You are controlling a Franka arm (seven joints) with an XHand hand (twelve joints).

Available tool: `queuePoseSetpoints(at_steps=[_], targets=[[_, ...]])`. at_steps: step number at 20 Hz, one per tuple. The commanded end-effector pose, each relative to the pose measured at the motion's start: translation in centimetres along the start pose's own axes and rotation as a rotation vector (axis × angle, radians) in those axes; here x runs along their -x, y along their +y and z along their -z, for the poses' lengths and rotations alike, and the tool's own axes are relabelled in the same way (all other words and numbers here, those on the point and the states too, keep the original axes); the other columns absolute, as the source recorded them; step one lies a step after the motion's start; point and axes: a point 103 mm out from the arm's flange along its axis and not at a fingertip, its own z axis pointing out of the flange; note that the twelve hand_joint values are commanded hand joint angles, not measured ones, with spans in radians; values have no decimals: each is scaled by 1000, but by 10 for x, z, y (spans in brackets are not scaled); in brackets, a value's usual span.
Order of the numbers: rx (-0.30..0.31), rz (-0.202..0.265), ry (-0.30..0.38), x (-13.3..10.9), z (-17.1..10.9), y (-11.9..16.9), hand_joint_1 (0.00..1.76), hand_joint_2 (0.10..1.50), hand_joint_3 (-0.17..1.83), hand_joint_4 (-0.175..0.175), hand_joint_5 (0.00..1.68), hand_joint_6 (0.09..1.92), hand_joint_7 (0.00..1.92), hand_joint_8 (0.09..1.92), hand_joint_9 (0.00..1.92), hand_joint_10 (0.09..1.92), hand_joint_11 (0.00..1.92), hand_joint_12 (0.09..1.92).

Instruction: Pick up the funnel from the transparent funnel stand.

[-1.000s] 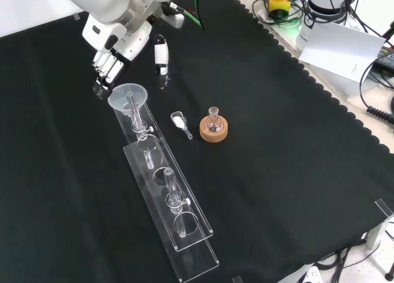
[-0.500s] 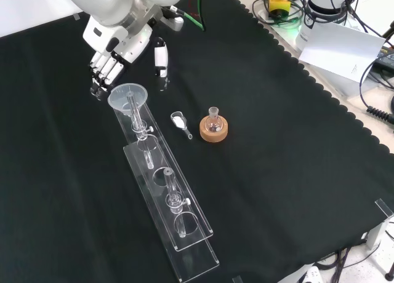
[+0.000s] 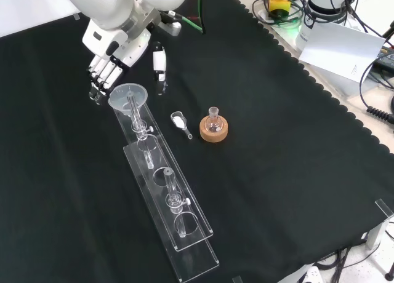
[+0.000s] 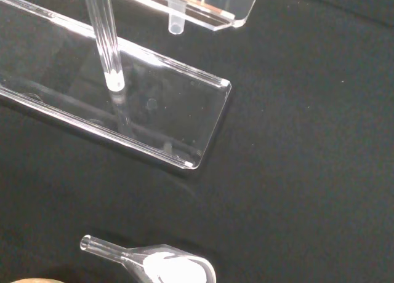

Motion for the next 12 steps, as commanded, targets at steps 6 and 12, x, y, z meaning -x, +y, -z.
queuePoseSetpoints(at_steps=[6, 12], targets=[[-27, 9, -10, 3, -8, 10, 558, 866, -164, -63, 0, 87, 47, 87, 0, 844, 102, 1454], [-37, 9, -19, 3, -12, 15, 556, 865, -162, -63, 0, 87, 68, 87, 16, 869, 92, 1459]])
